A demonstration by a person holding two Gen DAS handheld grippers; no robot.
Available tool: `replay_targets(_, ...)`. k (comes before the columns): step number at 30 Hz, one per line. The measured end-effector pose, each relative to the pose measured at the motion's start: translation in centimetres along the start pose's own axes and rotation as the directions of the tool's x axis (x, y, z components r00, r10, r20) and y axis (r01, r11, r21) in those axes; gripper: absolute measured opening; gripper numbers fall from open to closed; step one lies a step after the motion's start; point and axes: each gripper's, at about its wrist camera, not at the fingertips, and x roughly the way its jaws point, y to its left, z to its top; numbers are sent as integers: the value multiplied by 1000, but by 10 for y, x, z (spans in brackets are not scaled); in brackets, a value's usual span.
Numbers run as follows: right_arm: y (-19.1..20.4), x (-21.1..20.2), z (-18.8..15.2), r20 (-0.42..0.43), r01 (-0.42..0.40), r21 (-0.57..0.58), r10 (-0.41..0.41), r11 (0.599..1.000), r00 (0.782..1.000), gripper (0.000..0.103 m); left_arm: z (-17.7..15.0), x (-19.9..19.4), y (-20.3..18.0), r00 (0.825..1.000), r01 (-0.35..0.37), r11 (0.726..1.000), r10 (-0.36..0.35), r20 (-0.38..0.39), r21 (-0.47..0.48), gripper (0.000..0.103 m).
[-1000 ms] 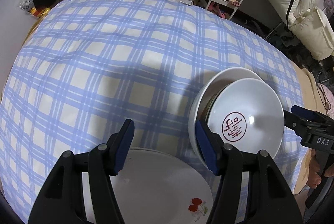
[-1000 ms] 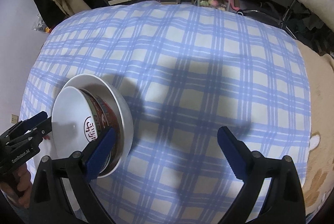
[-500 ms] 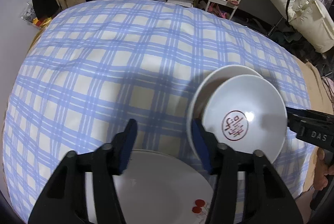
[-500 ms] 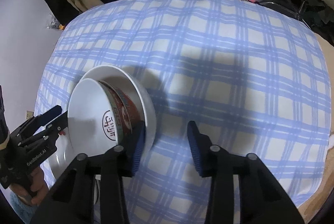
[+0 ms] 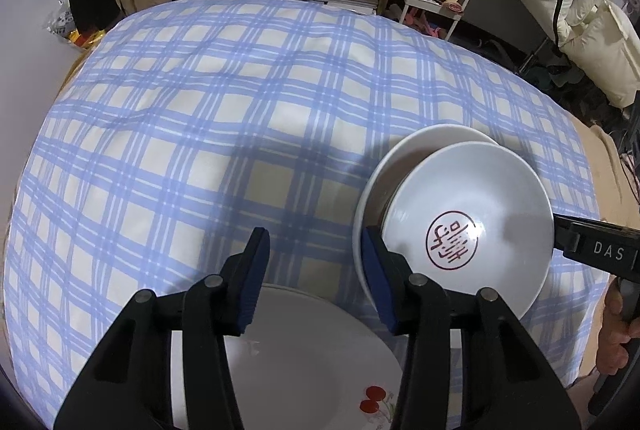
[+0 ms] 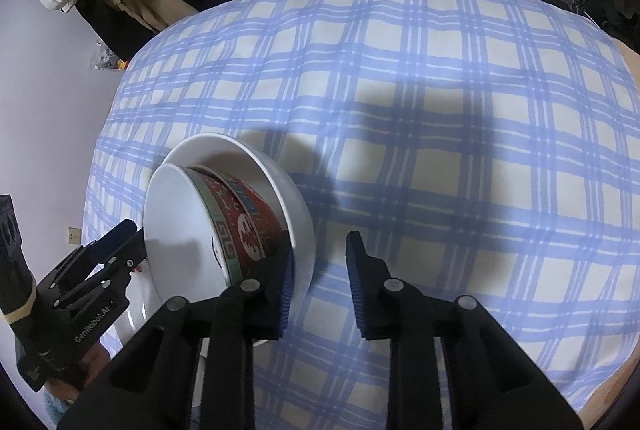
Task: Organize plates and bowls
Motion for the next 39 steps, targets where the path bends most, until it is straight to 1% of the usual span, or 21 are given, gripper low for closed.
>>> replay_targets(2, 3, -1, -1, 10, 4, -2, -4, 1000, 1000, 21, 1, 1, 2, 1000, 4, 1000, -4, -12, -5, 46)
replay_targets(4, 9, -2, -1, 18, 9, -27, -8, 1000, 1000, 15, 5, 4, 3, 999, 8, 1000, -8, -38, -3, 45)
replay_targets(6, 14, -2, -1, 23, 19, -47, -18, 999, 1000, 14, 8, 6, 3, 998, 10, 1000, -11, -64, -6, 45)
replay_targets(9, 14, -2, -1, 25, 15, -39, -14, 999, 1000, 14, 13, 8, 3, 995, 10, 1000, -10, -96, -3, 44)
replay_targets(11, 13, -3, -1, 29, 8, -30, -7, 1000, 1000, 12, 15, 10, 0, 994, 5, 1000, -4, -112, 3, 37)
replay_targets(12, 13, -3, -2, 36, 1, -18, -1, 1000, 999, 12, 17, 11, -3, 993, -7, 1000, 8, -121, 10, 36)
replay_targets(14, 15, -5, -3, 45, 1, -14, -1, 1000, 999, 12, 19, 13, -10, 990, -30, 999, 35, -137, 32, 25)
replay_targets(15, 16, -5, -3, 45, 1, -22, 0, 1000, 999, 12, 21, 14, -14, 988, -44, 998, 49, -148, 40, 24)
replay_targets(17, 17, -5, -2, 43, 6, -26, -4, 1000, 999, 12, 21, 15, -21, 986, -62, 997, 69, -153, 55, 14)
replay_targets(20, 18, -4, 0, 32, 7, -27, -7, 1000, 999, 12, 20, 15, -26, 984, -75, 995, 83, -155, 59, 8)
replay_targets(22, 18, -3, 1, 26, 7, -28, -7, 1000, 1000, 12, 20, 16, -27, 984, -81, 995, 88, -157, 51, 6)
replay_targets(26, 20, -2, 3, 15, 14, -32, -13, 999, 1000, 12, 22, 17, -26, 982, -80, 996, 85, -167, 38, 5)
replay_targets(31, 24, -2, 5, -4, 33, -48, -34, 998, 999, 12, 23, 19, -21, 980, -66, 998, 65, -188, 3, 5)
replay_targets(33, 24, -2, 6, -11, 39, -37, -40, 999, 999, 12, 24, 19, -19, 980, -61, 998, 58, -190, -9, 5)
replay_targets(39, 28, -3, 5, -7, 58, -52, -59, 997, 998, 12, 22, 22, -13, 980, -41, 999, 35, -195, -29, 5)
